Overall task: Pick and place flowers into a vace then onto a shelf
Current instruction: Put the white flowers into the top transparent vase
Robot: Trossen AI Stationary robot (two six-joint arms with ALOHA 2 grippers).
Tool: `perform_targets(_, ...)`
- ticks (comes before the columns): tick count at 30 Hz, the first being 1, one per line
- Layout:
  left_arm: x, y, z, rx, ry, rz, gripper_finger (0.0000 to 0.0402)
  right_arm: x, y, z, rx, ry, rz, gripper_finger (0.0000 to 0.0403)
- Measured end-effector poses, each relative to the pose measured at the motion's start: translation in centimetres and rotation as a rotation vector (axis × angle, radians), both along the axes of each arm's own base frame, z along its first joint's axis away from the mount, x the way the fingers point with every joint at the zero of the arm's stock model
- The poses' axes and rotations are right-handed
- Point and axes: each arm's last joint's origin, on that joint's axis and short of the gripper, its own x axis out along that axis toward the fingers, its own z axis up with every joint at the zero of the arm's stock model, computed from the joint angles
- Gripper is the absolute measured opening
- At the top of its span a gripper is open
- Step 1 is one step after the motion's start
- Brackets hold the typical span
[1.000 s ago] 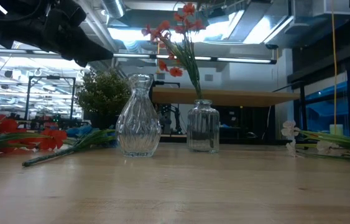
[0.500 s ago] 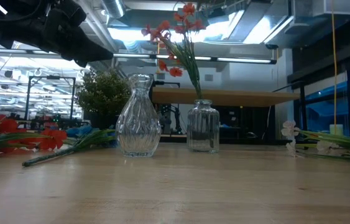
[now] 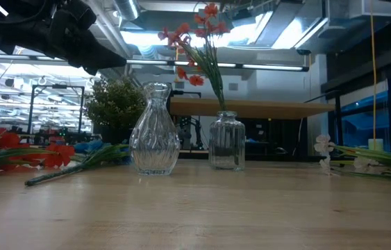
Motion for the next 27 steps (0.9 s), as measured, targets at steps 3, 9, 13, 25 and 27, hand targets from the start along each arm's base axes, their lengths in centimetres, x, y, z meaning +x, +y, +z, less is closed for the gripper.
perform_targets(3,0.0,0.0,0.0,0.000,0.000,0.000,0.0004,0.3,-0.1,-0.7,-0.016,0.020,-0.005,0.0212)
perform_targets(9,0.0,0.0,0.0,-0.003,-0.001,0.000,0.0004,0.9,-0.6,-1.3,-0.037,0.029,-0.033,0.0212)
perform_targets(13,0.0,0.0,0.0,-0.004,-0.001,0.000,0.0004,1.2,-0.7,-1.4,-0.019,0.017,-0.070,0.0212)
perform_targets(25,0.0,0.0,-0.1,-0.007,0.011,0.001,0.0004,0.4,-1.5,-3.2,-0.014,-0.026,-0.106,0.0212)
perform_targets(27,0.0,0.0,-0.1,-0.006,0.012,0.000,0.0004,0.3,-1.5,-3.2,-0.020,-0.022,-0.103,0.0212)
